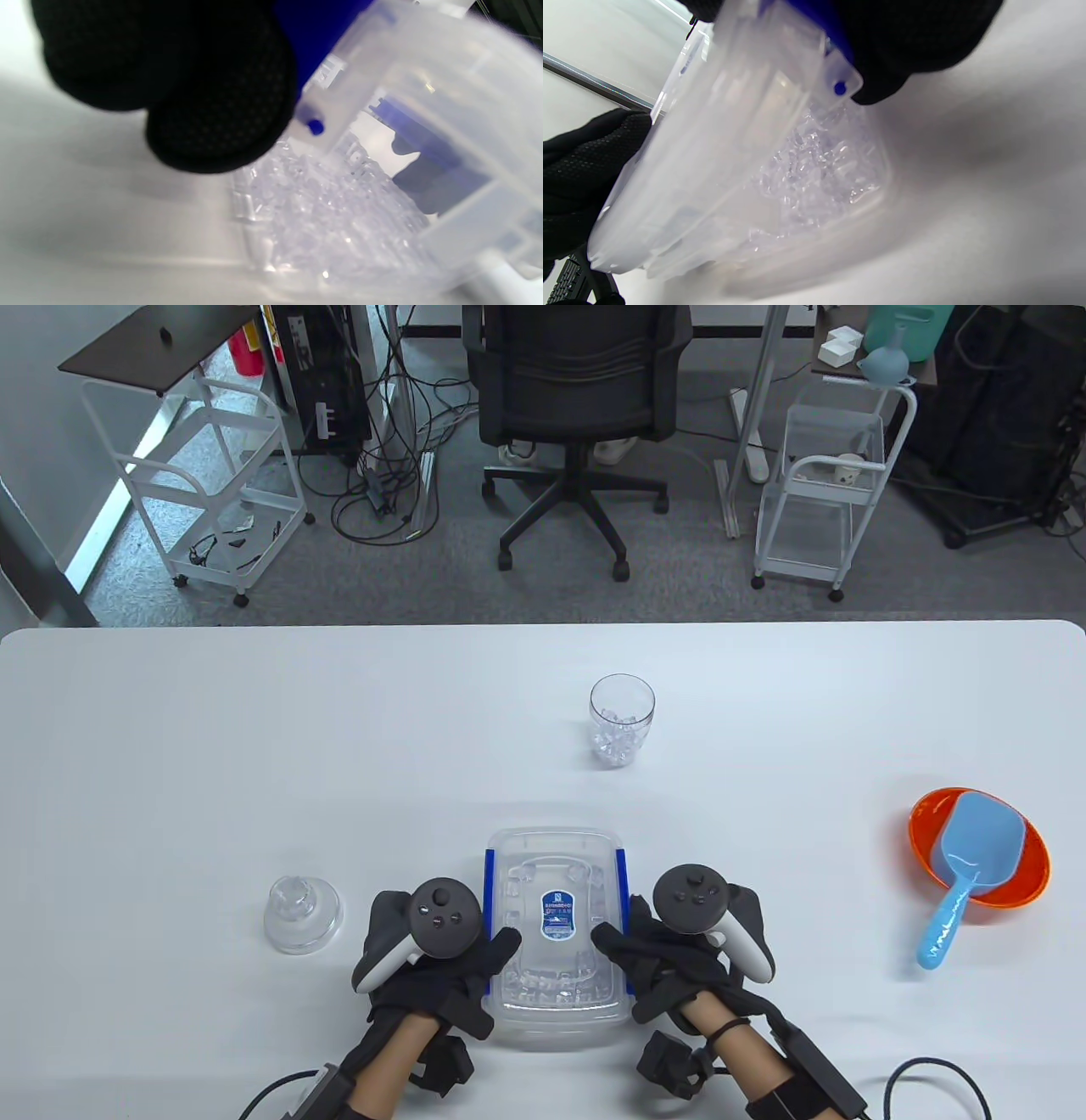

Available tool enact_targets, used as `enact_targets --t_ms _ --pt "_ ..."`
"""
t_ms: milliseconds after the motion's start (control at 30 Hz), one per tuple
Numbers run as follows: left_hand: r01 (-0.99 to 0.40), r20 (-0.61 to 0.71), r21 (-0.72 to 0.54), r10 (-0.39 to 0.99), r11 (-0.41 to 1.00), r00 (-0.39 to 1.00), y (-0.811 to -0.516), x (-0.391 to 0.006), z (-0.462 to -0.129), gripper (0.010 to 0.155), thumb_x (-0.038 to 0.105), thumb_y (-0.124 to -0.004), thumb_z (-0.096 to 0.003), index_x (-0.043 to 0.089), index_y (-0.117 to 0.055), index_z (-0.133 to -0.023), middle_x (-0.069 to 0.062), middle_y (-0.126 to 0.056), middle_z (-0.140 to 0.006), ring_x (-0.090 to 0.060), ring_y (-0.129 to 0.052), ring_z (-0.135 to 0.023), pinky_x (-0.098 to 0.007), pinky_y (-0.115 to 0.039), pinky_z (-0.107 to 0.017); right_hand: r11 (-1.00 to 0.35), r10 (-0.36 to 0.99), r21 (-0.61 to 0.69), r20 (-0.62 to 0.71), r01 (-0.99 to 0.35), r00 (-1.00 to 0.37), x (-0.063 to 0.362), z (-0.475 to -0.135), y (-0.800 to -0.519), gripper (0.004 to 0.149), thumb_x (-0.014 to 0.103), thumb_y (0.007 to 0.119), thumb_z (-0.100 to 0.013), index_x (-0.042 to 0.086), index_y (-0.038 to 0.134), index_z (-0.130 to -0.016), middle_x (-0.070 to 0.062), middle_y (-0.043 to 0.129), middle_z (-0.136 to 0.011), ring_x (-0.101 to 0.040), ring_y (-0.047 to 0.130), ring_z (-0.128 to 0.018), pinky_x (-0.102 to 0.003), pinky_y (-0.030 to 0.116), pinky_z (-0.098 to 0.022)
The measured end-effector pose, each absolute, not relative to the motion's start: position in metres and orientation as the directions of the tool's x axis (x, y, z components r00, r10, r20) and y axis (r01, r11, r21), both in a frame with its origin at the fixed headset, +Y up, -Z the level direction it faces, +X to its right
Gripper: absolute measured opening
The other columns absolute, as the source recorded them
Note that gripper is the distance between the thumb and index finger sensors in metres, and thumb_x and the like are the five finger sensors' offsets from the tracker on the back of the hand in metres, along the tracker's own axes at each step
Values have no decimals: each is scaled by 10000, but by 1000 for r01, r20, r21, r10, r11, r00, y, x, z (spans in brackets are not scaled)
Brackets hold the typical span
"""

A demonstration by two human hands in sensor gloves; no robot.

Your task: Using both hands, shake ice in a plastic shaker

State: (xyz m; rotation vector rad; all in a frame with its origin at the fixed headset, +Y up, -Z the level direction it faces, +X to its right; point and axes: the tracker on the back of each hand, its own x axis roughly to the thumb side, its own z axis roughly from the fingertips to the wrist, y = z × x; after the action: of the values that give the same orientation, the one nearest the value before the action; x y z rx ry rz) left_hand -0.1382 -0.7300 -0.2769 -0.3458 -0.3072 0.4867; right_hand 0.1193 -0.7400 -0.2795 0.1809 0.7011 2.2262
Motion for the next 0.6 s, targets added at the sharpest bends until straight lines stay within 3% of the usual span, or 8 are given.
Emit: enact_targets --t_ms 600 --pt "-374 220 -397 482 838 848 -729 -140 -276 783 450 -515 -630 -267 -548 -942 -287 -961 -696 -257 -1030 -402 -372 -871 -294 -537 722 536 -107 -651 -684 123 -277 -741 828 421 545 -614 -238 244 -1014 -358 766 -771 -396 902 -452 -381 829 -283"
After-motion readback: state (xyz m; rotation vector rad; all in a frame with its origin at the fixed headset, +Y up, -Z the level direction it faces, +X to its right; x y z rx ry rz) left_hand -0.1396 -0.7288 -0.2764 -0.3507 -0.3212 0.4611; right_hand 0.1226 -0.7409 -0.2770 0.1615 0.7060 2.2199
